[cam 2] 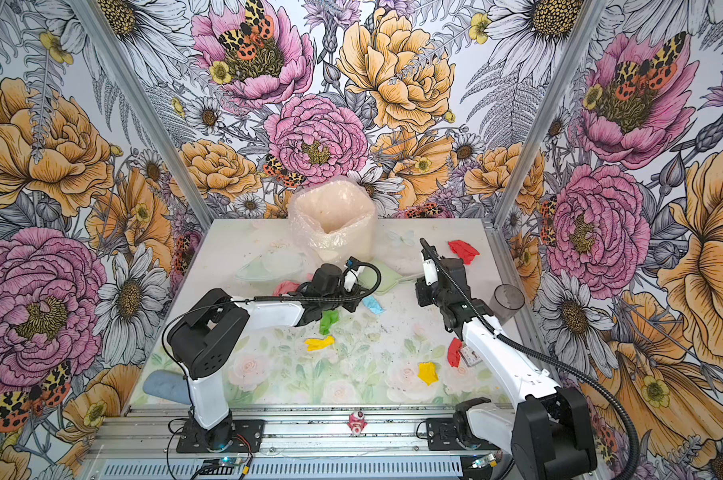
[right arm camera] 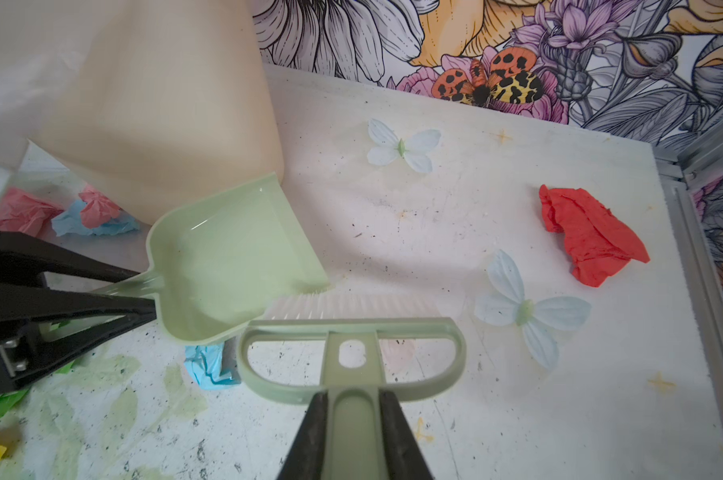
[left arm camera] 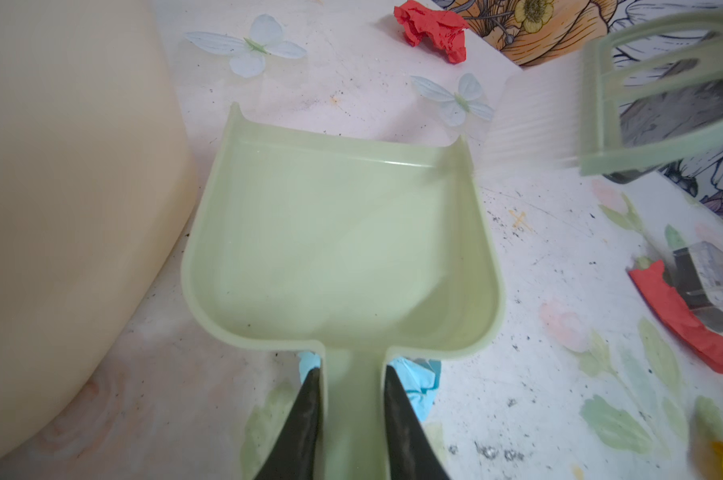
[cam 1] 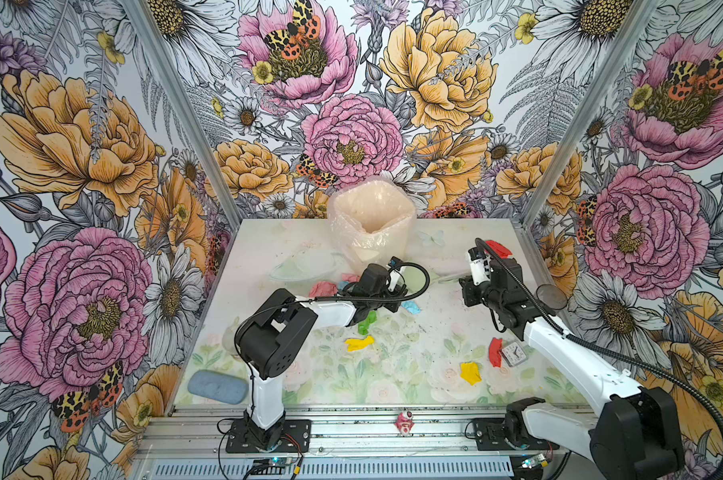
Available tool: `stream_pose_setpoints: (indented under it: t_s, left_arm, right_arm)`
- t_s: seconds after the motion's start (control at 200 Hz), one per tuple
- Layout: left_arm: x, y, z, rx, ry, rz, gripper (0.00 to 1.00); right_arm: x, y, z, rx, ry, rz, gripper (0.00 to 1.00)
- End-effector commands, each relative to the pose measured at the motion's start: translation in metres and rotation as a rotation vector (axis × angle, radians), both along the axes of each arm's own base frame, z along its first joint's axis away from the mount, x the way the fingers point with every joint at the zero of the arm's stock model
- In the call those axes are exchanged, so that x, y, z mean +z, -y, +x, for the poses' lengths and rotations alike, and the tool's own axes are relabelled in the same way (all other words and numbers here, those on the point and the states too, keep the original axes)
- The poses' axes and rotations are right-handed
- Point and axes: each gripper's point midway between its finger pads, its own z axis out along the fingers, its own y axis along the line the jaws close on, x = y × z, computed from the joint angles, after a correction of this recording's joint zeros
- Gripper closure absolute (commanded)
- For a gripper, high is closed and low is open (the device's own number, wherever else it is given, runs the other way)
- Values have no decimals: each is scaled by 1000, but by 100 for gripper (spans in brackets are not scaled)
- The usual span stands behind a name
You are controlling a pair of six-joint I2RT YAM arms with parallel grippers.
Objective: Sweep away the paper scraps from the table
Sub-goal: 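Move the dustpan toward the green scrap with the left gripper while the right follows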
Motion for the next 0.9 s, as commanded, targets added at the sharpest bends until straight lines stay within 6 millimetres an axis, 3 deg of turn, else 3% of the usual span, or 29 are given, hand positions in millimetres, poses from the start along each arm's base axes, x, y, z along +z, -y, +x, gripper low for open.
stream_pose_setpoints:
  t_s: [0.0,0.215,0.535,0.721,0.896]
  left_arm:
    - [12,-9,-12,-26,-4,9,100]
    - [12,-27,-32,-4,-43,36,100]
    - [14,-65,-64,65,-98,81,100]
    - [12,-90,-89,102,-141,125,100]
    - [19,-116,-109,164,-156,129,100]
  right_arm:
    - [34,-1,4,14,81,17,100]
    - [46,-4,-1,25,88,47,100]
    - [47,-12,-6,64,32,71,100]
    - [44,-22,-6,116,8,98,100]
    - [29,-37,-7,184,-36,104,100]
